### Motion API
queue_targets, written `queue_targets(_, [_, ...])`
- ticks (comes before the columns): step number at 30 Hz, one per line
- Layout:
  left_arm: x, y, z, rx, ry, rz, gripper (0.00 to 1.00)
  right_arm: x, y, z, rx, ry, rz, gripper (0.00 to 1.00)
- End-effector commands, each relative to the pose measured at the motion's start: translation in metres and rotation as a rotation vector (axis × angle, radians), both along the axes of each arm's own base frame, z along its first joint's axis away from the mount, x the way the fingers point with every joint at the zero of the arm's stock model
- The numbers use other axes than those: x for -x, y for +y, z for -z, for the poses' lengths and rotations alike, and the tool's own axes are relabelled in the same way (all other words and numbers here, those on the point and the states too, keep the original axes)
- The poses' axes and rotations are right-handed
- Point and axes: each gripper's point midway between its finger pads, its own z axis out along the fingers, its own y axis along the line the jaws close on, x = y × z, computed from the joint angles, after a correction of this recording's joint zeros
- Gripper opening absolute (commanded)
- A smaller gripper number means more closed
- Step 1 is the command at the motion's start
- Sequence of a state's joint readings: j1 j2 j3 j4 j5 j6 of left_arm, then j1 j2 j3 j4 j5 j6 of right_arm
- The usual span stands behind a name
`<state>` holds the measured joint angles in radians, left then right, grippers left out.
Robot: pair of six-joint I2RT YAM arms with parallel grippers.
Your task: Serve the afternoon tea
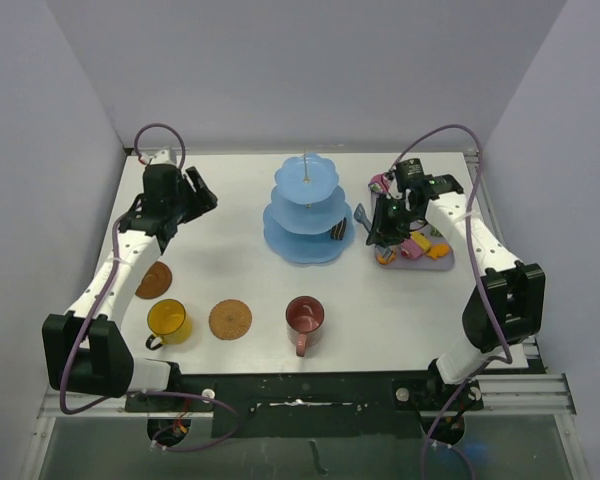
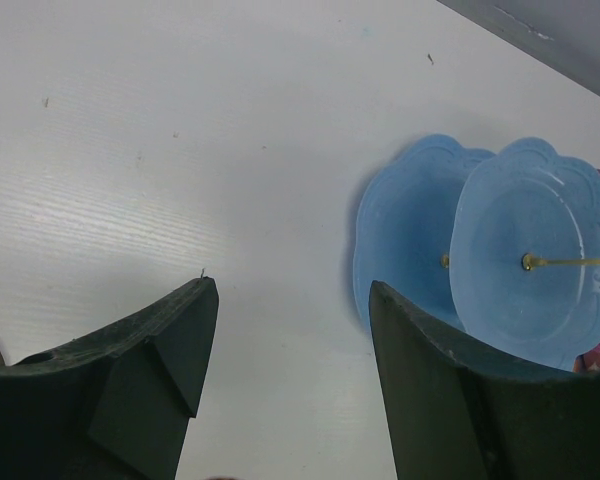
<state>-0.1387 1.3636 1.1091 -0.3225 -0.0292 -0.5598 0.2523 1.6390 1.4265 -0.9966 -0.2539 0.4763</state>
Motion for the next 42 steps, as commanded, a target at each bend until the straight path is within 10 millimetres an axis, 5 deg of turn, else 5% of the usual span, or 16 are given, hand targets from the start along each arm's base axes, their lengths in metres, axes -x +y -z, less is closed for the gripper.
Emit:
queue_targets(1, [-0.012,0.002,-0.035,-0.012,-0.096,-0.002,0.61,-0.013,-0.023,-0.046,0.027,-0.163,0.105,0.21])
queue_targets(6, [-0.013,0.001,-0.035,-0.002,-0.098,0.001,0.61,0.004,-0.051,-0.047,0.043,-0.157,0.199,0.33])
queue_targets(16, [-0.014,-0.003,-0.034,0.020,-0.098,0.008,0.61,0.043,-0.109,-0.054,0.050,-0.113,0.397,0.39])
queue_targets(29, [-0.014,-0.003,-0.036,0.015,-0.104,0.010,0.61,-0.018,-0.114,-0.059,-0.117,-0.186,0.401,0.39])
queue_targets(42, [-0.018,0.002,-0.039,0.003,-0.107,0.000,0.61,-0.048,-0.120,-0.050,-0.094,-0.193,0.345,0.42])
